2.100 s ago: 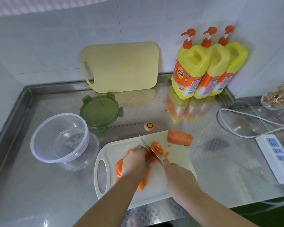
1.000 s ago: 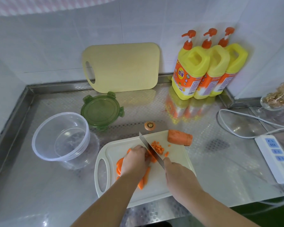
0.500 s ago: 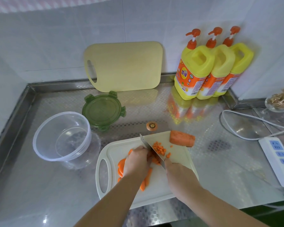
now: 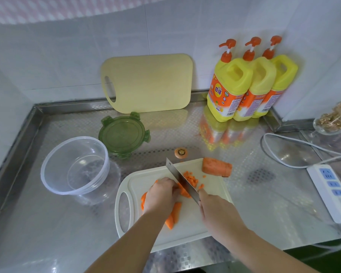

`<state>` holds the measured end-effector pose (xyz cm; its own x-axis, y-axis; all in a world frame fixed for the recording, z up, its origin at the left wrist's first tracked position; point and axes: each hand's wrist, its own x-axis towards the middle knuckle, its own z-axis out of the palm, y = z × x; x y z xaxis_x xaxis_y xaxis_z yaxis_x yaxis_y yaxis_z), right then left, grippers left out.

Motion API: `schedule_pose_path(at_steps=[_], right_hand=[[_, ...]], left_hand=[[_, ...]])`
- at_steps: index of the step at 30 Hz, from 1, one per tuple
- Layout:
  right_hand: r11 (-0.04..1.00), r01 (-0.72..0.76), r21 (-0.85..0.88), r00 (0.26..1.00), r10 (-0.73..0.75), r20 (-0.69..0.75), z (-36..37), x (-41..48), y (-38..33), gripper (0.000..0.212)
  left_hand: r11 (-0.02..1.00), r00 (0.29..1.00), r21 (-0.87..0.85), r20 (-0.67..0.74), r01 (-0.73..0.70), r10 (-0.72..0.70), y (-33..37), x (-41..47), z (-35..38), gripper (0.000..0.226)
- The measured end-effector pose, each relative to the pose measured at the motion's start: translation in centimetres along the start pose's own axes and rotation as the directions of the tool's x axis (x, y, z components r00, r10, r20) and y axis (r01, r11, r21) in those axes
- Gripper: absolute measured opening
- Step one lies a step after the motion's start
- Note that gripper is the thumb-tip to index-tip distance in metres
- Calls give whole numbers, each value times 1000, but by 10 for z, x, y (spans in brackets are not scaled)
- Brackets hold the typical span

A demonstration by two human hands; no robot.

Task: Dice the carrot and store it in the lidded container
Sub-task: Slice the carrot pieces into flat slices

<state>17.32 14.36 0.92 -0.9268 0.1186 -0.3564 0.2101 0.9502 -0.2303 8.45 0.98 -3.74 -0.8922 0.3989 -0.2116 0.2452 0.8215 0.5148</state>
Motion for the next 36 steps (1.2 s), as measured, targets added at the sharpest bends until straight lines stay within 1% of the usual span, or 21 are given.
schedule_pose_path(at_steps=[6,13,19,22,26,29,32,33,36], right_hand=[[1000,1,-7,1000,-1,5,1,-2,-2,32],[999,-3,-44,1000,3,19,-2,-3,-2,31],[999,3,-47,997,1,73,3,1,-2,30],[999,10,-51,997,-6,79,6,4,-2,35],[996,-20,-85,995,28,91,12,10,-5,46],[994,-20,-111,991,34,129,14,14,-7,44],[997,-17,-81,993,26,112,15,16,-5,46],[999,-10,-53,994,15,106,15,16,-2,43],[998,-17,54,998,14,64,13,14,7,23]], left_hand=[[1000,1000,16,1,9,-9,4,0,-1,18],[996,997,-22,-12,81,-81,1,-3,-7,16],[1000,1000,-10,-7,10,-10,1,-1,-4,20],[1000,1000,3,-13,-13,13,-1,1,1,21],[1000,1000,13,-16,-17,17,-2,2,5,22],[1000,1000,-7,-9,-12,12,-4,3,7,23],[1000,1000,5,-5,-26,26,-4,4,6,22],[1000,1000,9,-1,-27,27,-3,4,5,22],[1000,1000,0,3,-29,29,-2,3,2,19]])
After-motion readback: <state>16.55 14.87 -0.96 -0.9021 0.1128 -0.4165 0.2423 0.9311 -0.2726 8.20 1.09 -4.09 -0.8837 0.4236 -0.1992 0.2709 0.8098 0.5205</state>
